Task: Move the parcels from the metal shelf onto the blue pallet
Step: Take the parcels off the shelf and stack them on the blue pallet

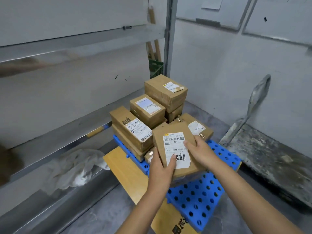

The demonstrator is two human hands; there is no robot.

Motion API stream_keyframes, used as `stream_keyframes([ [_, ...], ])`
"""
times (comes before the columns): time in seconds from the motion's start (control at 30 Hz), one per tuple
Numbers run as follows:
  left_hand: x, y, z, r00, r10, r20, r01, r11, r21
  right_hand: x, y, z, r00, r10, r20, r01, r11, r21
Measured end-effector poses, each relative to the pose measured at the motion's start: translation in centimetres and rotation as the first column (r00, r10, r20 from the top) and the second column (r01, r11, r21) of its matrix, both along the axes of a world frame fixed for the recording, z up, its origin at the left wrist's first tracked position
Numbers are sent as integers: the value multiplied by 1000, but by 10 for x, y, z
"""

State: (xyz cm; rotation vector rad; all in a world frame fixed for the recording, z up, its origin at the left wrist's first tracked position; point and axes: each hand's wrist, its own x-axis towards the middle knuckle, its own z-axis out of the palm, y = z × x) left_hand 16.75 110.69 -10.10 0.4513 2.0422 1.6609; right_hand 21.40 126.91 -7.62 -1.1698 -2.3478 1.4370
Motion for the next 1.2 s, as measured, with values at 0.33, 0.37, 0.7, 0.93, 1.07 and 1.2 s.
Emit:
stream_keyframes([
  [0.33,62,28,-22,924,369,96,-365,929,-57,-4,35,-27,914,400,65,-395,916,-74],
  [0.37,65,31,-25,916,391,94,-387,920,-60,-3,36,-29,905,422,59,-417,905,-80],
  [0.7,58,27,-43,838,532,120,-524,847,-91,-20,31,-38,858,511,-47,-513,850,-119],
  [0.93,59,20,-60,819,559,129,-543,828,-140,-21,32,-52,827,560,-35,-557,811,-180],
  [1.07,50,28,-58,831,544,118,-530,838,-132,-27,40,-51,831,557,-14,-550,817,-172],
  [1.2,47,28,-59,846,518,126,-508,855,-108,-31,42,-53,824,566,-4,-559,812,-166],
])
